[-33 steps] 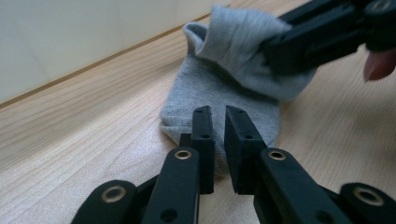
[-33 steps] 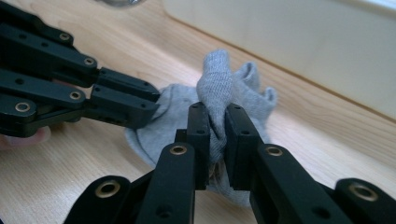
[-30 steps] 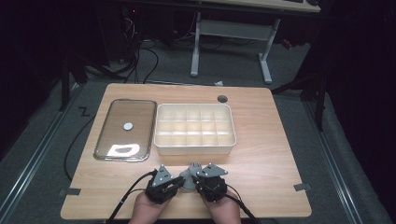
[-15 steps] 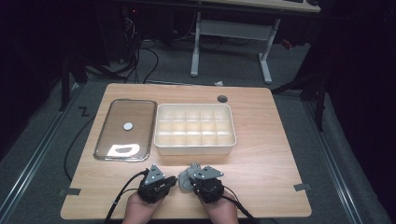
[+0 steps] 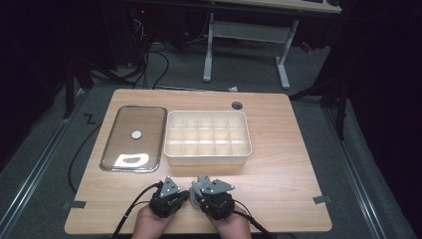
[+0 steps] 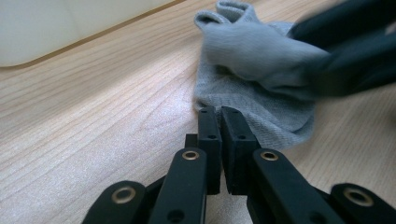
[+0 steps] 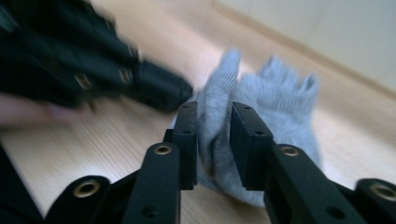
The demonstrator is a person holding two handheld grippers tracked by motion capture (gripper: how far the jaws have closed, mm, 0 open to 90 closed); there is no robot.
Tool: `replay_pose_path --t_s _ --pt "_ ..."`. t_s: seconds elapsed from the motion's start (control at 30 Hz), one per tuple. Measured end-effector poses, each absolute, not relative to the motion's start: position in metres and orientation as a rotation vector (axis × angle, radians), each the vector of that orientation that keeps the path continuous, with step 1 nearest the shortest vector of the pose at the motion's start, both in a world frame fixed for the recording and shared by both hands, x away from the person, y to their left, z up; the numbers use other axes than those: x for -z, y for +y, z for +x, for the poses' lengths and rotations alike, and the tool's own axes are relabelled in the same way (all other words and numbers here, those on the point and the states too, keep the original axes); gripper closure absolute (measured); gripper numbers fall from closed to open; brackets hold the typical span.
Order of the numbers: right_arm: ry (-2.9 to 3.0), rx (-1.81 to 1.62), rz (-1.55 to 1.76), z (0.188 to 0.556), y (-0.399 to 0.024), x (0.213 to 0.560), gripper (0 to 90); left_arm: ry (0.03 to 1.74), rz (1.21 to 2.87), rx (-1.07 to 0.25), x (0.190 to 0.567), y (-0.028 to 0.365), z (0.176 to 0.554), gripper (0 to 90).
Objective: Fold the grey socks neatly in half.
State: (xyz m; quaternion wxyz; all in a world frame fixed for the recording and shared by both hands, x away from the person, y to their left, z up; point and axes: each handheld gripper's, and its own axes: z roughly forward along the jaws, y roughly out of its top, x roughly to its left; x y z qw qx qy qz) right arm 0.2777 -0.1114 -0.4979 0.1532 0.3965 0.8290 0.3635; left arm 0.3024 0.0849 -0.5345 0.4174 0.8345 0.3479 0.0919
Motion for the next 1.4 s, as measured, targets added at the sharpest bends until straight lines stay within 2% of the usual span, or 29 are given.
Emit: replay_pose_path --t_s 0.07,0.2,0.27,0.37,0.47,0.57,0.63,0.67,0.73,0.97,1.03,1.3,1.4 --pt "2.317 -1.121 1.137 0.272 -0.125 0.481 71.0 0.876 2.092 -0.231 0.535 0.085 0.302 86.8" --pt "2.280 -1.138 1.155 0.271 -0.134 0.477 73.6 0.873 2.094 -0.231 0.535 0.084 0.303 86.4" --pt "2.302 -1.111 1.179 0.275 -0.135 0.484 73.2 0.870 2.095 -0.232 0.534 0.084 0.303 85.9" --pt "2.338 -1.108 1.196 0.279 -0.128 0.494 66.8 0.869 2.093 -0.236 0.535 0.083 0.303 85.2" --pt "2.340 -1.063 1.191 0.283 -0.119 0.500 66.5 0.864 2.087 -0.237 0.534 0.084 0.302 84.8" --pt "2.342 -1.028 1.198 0.288 -0.116 0.506 72.2 0.835 2.056 -0.271 0.532 0.086 0.298 85.7" --pt "2.364 -1.005 1.197 0.289 -0.115 0.512 82.4 0.820 2.024 -0.296 0.527 0.086 0.296 85.6" --pt "2.364 -1.005 1.197 0.289 -0.115 0.512 82.4 0.808 1.999 -0.319 0.523 0.086 0.295 85.6" --pt "2.368 -0.993 1.180 0.286 -0.112 0.518 88.1 0.791 1.953 -0.323 0.514 0.083 0.297 85.1" --pt "2.372 -1.014 1.169 0.285 -0.112 0.521 88.8 0.782 1.975 -0.295 0.515 0.060 0.308 85.2" --pt "2.376 -1.020 1.170 0.285 -0.113 0.522 88.8 0.809 1.998 -0.291 0.519 0.066 0.308 88.2" --pt "2.379 -1.025 1.164 0.285 -0.113 0.522 88.7 0.847 2.105 -0.249 0.534 0.083 0.291 89.1" --pt "2.379 -1.026 1.173 0.286 -0.113 0.521 88.7 0.838 2.087 -0.255 0.534 0.084 0.292 89.0"
